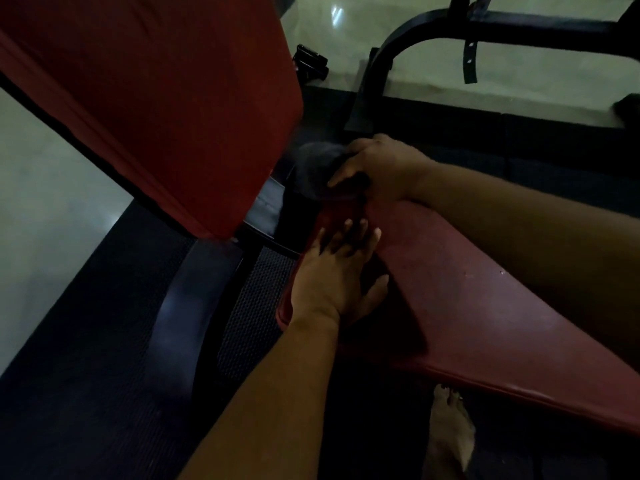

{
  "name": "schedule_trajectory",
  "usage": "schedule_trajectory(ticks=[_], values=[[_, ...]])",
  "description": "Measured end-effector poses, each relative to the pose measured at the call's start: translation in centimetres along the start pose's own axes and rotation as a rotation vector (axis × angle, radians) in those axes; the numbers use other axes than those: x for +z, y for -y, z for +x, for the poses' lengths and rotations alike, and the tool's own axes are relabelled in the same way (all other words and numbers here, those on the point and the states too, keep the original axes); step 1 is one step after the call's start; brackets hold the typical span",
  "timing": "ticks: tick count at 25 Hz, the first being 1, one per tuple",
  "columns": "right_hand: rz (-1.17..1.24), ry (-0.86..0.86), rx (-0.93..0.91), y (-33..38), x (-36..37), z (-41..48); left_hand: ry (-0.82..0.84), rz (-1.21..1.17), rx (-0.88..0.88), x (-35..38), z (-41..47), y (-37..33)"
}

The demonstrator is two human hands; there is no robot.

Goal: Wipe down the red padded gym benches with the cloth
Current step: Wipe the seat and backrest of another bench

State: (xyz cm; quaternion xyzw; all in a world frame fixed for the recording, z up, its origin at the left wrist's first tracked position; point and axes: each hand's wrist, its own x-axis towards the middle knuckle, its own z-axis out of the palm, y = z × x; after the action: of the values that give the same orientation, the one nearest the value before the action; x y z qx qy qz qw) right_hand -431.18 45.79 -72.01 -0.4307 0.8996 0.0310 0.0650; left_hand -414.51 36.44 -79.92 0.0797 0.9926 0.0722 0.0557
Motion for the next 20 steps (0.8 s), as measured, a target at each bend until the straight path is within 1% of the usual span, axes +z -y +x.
schedule_trajectory(ticks=[1,2,3,6,8,9,12,13,16,18,19,20], values=[[0.027,0.054,-0.080,-0.3,-0.2,-0.1,-0.009,0.010,0.002,0.0,0.0,0.0],[0.025,0.063,-0.085,-0.6,-0.3,-0.3,-0.028,0.015,0.002,0.0,0.0,0.0],[0.024,0.027,-0.013,-1.2,-0.2,-0.2,-0.044,0.010,-0.001,0.1,0.0,0.0],[-0.019,-0.115,0.326,-2.1,1.8,-0.1,-0.064,-0.004,-0.004,0.1,-0.3,-0.2],[0.050,-0.164,0.446,-0.7,2.9,0.1,-0.076,-0.019,0.001,0.0,-0.2,-0.2],[0.094,-0.149,0.444,0.1,2.9,0.2,-0.068,-0.009,0.001,0.1,-0.1,-0.1],[0.139,-0.049,0.286,2.0,2.4,-0.8,-0.039,0.019,0.016,0.0,-0.2,-0.1],[0.158,-0.030,0.259,2.2,2.2,-1.5,-0.052,0.005,0.035,-0.1,-0.2,-0.2],[0.219,0.017,0.282,3.6,1.8,-3.4,-0.182,-0.113,0.086,-1.2,-1.1,-0.5],[0.187,0.066,0.298,6.0,1.5,-4.5,-0.072,-0.116,0.117,-1.7,-2.6,-1.2],[0.146,0.093,0.268,6.9,1.2,-4.9,-0.014,-0.079,0.143,-1.3,-3.4,-1.7],[0.106,0.120,0.199,7.7,0.8,-5.2,0.007,-0.045,0.162,-0.9,-4.4,-2.3]])
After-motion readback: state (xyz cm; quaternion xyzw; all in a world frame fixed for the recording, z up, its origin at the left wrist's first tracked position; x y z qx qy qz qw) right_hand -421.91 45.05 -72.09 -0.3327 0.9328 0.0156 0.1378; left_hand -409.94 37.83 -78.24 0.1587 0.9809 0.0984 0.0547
